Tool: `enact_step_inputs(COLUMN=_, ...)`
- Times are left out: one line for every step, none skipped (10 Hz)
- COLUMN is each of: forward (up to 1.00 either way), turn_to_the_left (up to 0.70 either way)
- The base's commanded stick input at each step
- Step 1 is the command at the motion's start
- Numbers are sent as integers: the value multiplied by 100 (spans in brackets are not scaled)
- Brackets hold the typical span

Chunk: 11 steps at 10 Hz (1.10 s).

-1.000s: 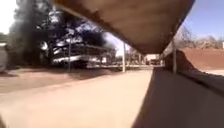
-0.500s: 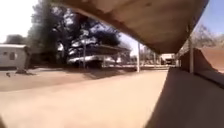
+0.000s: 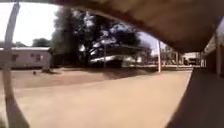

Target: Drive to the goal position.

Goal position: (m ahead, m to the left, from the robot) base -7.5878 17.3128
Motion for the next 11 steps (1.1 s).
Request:
enact_step_inputs(forward=0, turn_to_the_left=85)
enact_step_inputs(forward=0, turn_to_the_left=85)
enact_step_inputs(forward=0, turn_to_the_left=85)
enact_step_inputs(forward=0, turn_to_the_left=85)
enact_step_inputs(forward=0, turn_to_the_left=85)
enact_step_inputs(forward=0, turn_to_the_left=85)
enact_step_inputs(forward=0, turn_to_the_left=85)
enact_step_inputs(forward=0, turn_to_the_left=85)
enact_step_inputs(forward=0, turn_to_the_left=85)
enact_step_inputs(forward=0, turn_to_the_left=85)
enact_step_inputs(forward=0, turn_to_the_left=85)
